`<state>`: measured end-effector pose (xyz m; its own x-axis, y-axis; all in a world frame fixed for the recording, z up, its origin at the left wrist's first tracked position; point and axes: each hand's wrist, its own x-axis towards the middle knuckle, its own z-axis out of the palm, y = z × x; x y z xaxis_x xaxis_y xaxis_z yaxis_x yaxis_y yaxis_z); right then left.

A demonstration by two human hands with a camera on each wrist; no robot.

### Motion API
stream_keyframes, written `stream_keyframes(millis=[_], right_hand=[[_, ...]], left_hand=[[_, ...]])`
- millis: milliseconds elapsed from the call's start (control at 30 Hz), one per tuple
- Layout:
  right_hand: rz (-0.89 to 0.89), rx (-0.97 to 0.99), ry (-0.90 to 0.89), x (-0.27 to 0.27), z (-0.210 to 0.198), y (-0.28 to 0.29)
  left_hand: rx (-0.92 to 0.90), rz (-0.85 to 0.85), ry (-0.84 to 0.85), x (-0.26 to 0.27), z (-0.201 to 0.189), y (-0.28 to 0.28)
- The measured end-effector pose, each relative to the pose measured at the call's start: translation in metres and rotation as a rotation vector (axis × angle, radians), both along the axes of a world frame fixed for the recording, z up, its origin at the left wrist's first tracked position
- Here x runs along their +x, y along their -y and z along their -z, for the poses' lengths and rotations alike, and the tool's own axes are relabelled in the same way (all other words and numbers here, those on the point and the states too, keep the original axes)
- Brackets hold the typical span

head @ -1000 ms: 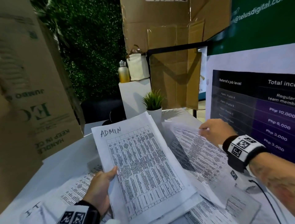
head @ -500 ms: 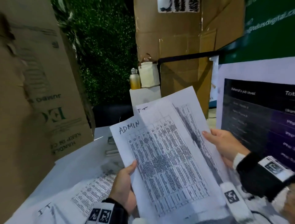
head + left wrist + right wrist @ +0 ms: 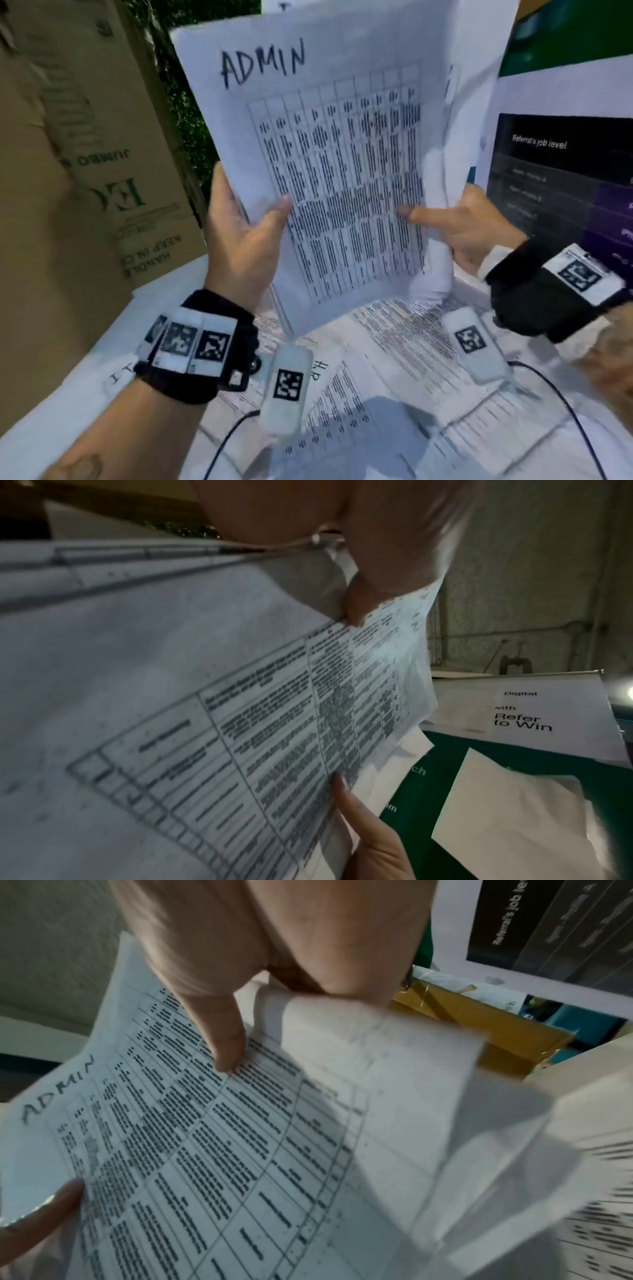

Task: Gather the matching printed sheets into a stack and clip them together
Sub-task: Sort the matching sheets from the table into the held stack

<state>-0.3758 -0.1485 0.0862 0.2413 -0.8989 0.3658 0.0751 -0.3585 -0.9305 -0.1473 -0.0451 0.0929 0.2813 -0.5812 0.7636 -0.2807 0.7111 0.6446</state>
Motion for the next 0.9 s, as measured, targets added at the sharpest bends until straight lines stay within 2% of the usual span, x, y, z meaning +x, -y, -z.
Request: stream_keyframes(millis=[67,133,200,300,433,533,667,700,733,833,900], right_hand=[[0.020,0.018,0.024,0.006,-0.011,-0.005],[0.011,0.028,-0.009,0.012,-0.012,-0.013],[-0.043,0.053,-0.042,0.017,0.002,-0.024],[-0.145,0.131,-0.092,0.023,0.034,-0.039],[-0.084,0.187,-0.321,0.024,0.069,-0.030],[-0.092,0.150,-0.405,0.025,0.075,-0.025],[-0.019,0.203,-0.370,-0.002,0.060,-0.004],[0.058,0.189,-0.460,-0.014,0.061,0.007],[0.153,0.175,-0.632,-0.026,0.064,0.017],[0.294,0.245,-1.247,-0.049,0.084,0.037],[0.293,0.251,-1.413,-0.054,0.089,0.037]], left_hand=[[-0.031,0.057,-0.002,0.008,-0.007,0.001],[0.029,0.074,-0.022,0.012,-0.006,-0.002],[0.179,-0.004,-0.008,0.011,0.006,-0.010],[0.451,-0.050,0.035,0.013,0.048,-0.023],[0.734,-0.052,0.082,0.018,0.092,-0.026],[0.709,-0.110,0.084,0.016,0.095,-0.026],[0.624,-0.171,-0.032,0.030,0.090,-0.021],[0.632,-0.162,-0.060,0.035,0.091,-0.021],[0.644,-0.147,-0.092,0.038,0.092,-0.022],[0.679,-0.138,-0.179,0.045,0.098,-0.026],[0.695,-0.117,-0.246,0.047,0.103,-0.027]])
